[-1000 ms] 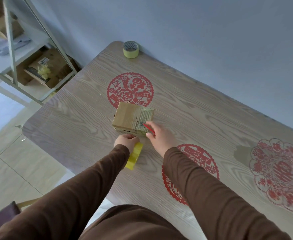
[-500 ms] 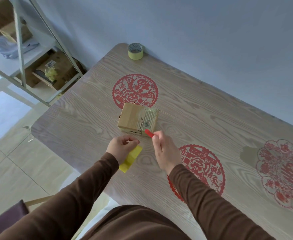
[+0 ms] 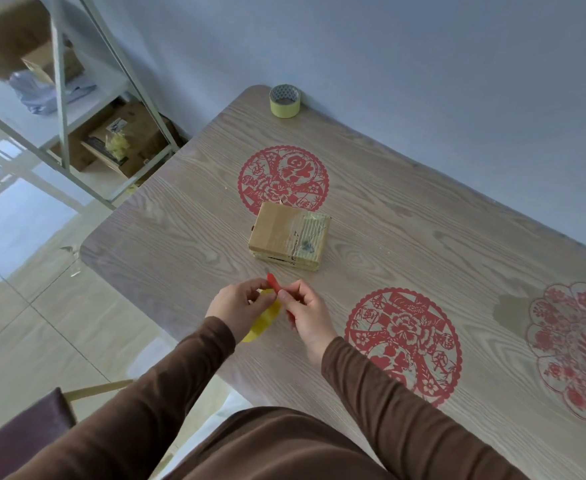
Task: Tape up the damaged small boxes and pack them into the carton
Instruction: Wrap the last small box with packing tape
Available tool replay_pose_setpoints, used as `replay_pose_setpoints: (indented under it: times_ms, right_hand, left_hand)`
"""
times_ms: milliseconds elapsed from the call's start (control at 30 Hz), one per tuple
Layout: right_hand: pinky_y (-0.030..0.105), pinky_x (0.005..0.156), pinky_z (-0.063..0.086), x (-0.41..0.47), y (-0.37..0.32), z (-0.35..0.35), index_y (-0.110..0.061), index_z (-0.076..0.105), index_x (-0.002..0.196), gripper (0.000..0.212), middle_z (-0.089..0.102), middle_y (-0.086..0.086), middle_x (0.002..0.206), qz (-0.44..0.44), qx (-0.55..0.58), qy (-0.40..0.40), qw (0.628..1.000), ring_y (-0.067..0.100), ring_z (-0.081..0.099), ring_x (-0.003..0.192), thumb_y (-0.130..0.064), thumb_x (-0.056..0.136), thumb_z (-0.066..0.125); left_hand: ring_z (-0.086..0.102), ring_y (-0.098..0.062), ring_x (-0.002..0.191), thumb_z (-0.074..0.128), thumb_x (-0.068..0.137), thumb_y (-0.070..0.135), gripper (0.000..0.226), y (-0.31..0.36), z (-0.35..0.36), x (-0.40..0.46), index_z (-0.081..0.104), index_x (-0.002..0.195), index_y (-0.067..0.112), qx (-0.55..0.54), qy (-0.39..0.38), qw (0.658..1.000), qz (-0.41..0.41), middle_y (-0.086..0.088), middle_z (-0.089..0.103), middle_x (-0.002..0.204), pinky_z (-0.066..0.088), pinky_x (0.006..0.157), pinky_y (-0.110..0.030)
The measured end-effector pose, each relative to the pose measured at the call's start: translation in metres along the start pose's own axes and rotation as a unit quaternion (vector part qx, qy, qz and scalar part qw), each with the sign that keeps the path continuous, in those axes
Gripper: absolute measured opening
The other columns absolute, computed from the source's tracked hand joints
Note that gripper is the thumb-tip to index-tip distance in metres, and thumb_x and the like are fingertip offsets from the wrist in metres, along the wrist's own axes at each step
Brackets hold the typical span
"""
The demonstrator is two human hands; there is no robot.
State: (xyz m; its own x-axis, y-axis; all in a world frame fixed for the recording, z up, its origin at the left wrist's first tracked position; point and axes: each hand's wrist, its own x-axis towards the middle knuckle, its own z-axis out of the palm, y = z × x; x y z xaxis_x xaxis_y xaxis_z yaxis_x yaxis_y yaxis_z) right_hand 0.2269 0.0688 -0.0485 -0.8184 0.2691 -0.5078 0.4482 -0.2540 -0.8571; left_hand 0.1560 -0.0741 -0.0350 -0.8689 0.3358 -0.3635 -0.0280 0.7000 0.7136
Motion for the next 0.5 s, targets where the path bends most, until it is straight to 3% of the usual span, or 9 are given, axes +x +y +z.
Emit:
replay_pose_setpoints:
  times_ms: [100, 233, 333, 400, 500]
  right_hand:
    - [0.024, 0.041, 0.028, -0.003, 0.011, 0.017, -0.019, 0.063, 0.092, 0.007, 0.049, 0.001, 0.063, 0.122, 0.129, -0.015, 0.984, 0.012, 0.04, 0.049, -0.016, 0.098, 0.062]
    - [0.027, 0.042, 0.032, 0.0, 0.038, 0.033, -0.012, 0.058, 0.108, 0.009, 0.053, 0.003, 0.061, 0.212, 0.199, -0.019, 0.957, 0.015, 0.045, 0.046, -0.012, 0.099, 0.059]
    - [0.03, 0.049, 0.033, -0.004, 0.058, 0.035, -0.013, 0.054, 0.1, 0.01, 0.056, 0.003, 0.061, 0.234, 0.13, -0.008, 0.963, 0.017, 0.048, 0.049, -0.017, 0.098, 0.063]
    - [0.032, 0.057, 0.039, -0.008, 0.061, 0.035, -0.014, 0.054, 0.097, 0.012, 0.062, 0.006, 0.072, 0.249, 0.076, 0.007, 0.966, 0.019, 0.054, 0.061, -0.022, 0.098, 0.063]
    - [0.032, 0.071, 0.041, -0.013, 0.055, 0.025, -0.019, 0.052, 0.084, 0.021, 0.059, -0.004, 0.077, 0.208, -0.113, 0.001, 0.972, 0.015, 0.055, 0.077, -0.031, 0.098, 0.062]
  left_hand:
    - [0.066, -0.017, 0.098, 0.064, 0.093, 0.047, 0.064, -0.007, -0.009, -0.001, 0.038, 0.151, 0.038, 0.098, -0.006, 0.995, -0.003, 0.003, 0.072, 0.106, 0.052, 0.085, -0.035]
    - [0.068, -0.021, 0.099, 0.056, 0.095, 0.054, 0.083, -0.024, -0.009, -0.014, 0.005, 0.159, 0.041, 0.259, 0.023, 0.966, 0.016, 0.005, 0.069, 0.116, 0.056, 0.076, -0.036]
    - [0.068, -0.02, 0.096, 0.054, 0.094, 0.057, 0.086, -0.032, 0.005, -0.027, -0.002, 0.158, 0.043, 0.289, 0.009, 0.957, 0.002, 0.006, 0.069, 0.108, 0.053, 0.069, -0.034]
    - [0.069, -0.022, 0.094, 0.056, 0.094, 0.055, 0.088, -0.037, 0.015, -0.031, -0.001, 0.159, 0.041, 0.268, -0.011, 0.963, -0.02, 0.006, 0.07, 0.103, 0.046, 0.065, -0.032]
    - [0.068, -0.023, 0.087, 0.057, 0.093, 0.05, 0.09, -0.049, 0.025, -0.032, -0.003, 0.158, 0.041, 0.246, -0.046, 0.968, -0.02, 0.004, 0.07, 0.096, 0.051, 0.065, -0.035]
